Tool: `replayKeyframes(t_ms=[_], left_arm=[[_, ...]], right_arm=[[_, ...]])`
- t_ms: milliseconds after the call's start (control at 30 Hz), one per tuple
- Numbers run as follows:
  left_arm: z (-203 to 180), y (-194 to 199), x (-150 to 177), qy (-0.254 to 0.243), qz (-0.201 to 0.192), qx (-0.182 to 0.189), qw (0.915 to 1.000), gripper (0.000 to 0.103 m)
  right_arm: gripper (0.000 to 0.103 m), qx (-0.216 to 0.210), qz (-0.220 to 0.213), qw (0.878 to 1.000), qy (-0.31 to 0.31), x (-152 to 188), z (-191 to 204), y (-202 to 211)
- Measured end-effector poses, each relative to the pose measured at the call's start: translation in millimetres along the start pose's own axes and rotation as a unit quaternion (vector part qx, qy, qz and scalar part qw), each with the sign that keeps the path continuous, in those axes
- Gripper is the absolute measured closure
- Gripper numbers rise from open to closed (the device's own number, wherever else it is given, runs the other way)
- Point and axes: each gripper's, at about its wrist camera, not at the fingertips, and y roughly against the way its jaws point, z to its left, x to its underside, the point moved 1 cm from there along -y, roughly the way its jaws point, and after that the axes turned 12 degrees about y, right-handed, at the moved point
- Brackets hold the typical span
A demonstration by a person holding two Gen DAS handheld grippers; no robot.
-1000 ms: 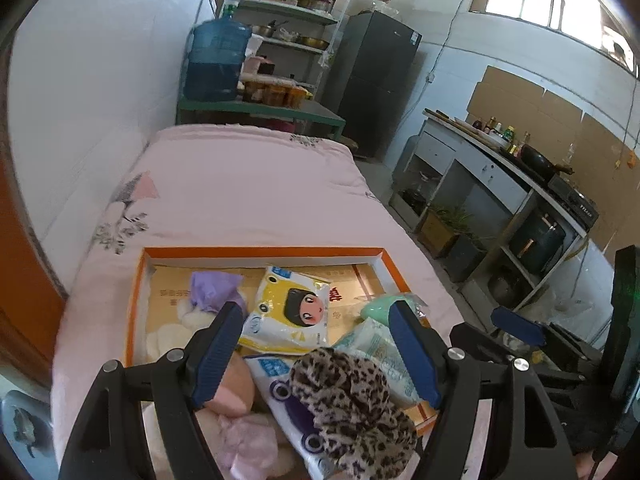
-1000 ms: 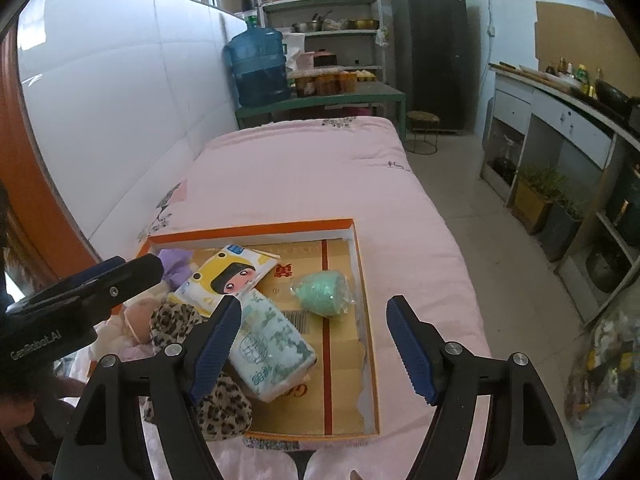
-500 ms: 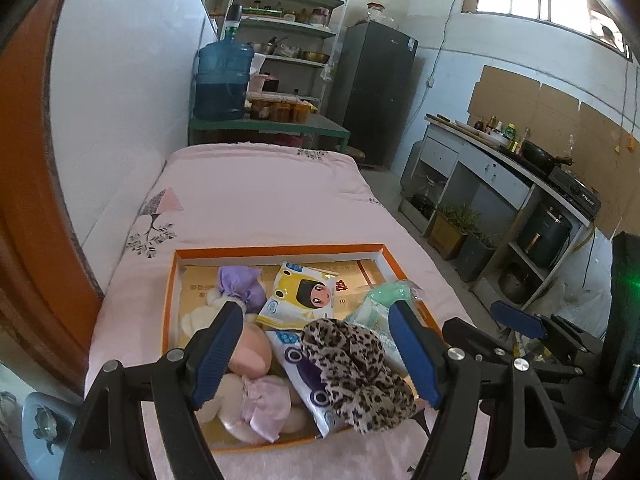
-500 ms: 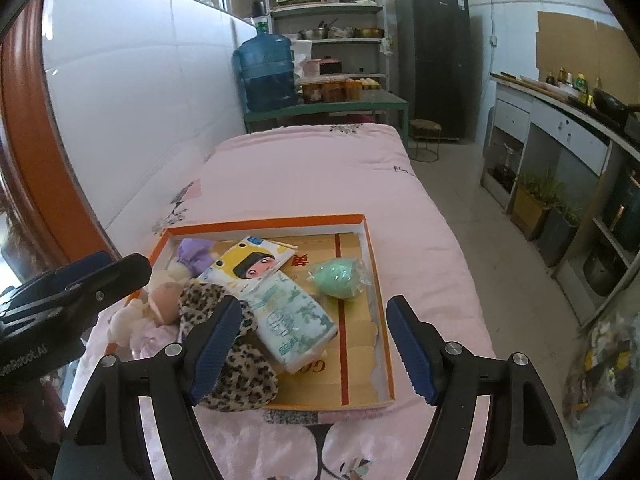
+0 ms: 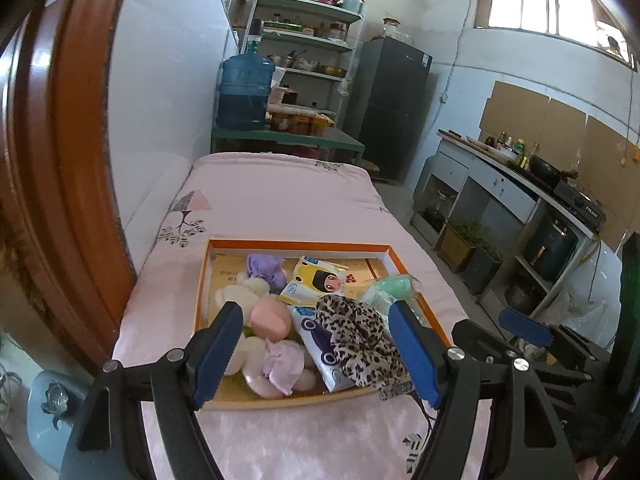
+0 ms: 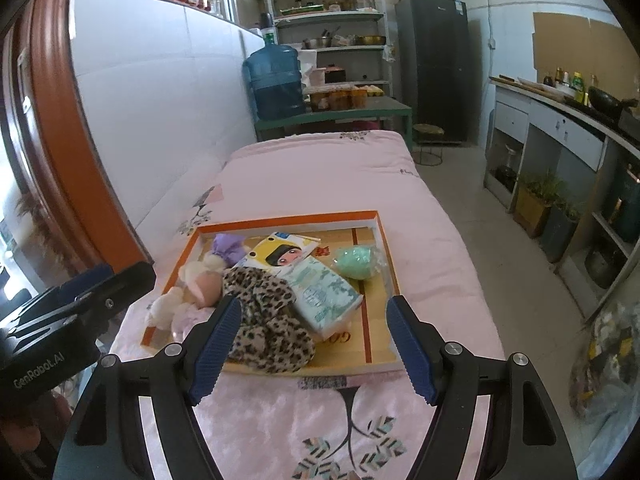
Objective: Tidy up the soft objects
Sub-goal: 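Open both tools and pull them back from the box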
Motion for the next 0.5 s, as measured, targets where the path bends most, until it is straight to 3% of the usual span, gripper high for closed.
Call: replayKeyframes(t_ms=[500], left_arm=[[4,39,17,0.002,-0.018,-0.016,0.9997,0.028]], right_arm=[[0.027,0.013,-0.013,1.000,0.009,12,19,33]])
